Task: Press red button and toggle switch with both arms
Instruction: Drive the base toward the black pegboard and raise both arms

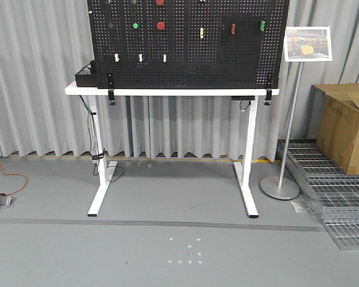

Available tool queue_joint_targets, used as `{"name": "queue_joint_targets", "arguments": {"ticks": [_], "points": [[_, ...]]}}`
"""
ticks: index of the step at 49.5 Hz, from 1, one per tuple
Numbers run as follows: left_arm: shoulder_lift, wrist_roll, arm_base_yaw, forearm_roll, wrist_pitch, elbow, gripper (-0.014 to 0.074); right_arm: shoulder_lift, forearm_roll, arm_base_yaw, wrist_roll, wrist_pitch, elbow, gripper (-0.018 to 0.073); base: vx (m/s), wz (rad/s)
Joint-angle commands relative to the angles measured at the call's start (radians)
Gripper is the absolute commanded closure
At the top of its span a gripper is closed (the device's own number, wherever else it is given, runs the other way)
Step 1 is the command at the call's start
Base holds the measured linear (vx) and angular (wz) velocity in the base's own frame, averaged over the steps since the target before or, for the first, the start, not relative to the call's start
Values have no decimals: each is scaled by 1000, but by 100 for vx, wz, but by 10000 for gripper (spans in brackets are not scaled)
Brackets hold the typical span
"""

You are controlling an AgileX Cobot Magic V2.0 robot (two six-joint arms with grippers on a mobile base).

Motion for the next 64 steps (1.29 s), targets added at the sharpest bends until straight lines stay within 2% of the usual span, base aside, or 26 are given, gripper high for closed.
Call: {"name": "queue_joint_targets", "arguments": {"ticks": [1, 41, 64], "points": [[-16, -8, -2, -1, -75, 34, 595, -18, 0, -7, -8, -78, 11, 562, 0, 0], [-16, -8, -2, -1, -75, 34, 595, -18, 0, -7, -8, -78, 11, 562, 1, 0], [-16, -8, -2, -1, -75, 34, 595, -18, 0, -7, -8, -78, 11, 562, 26, -5]]}}
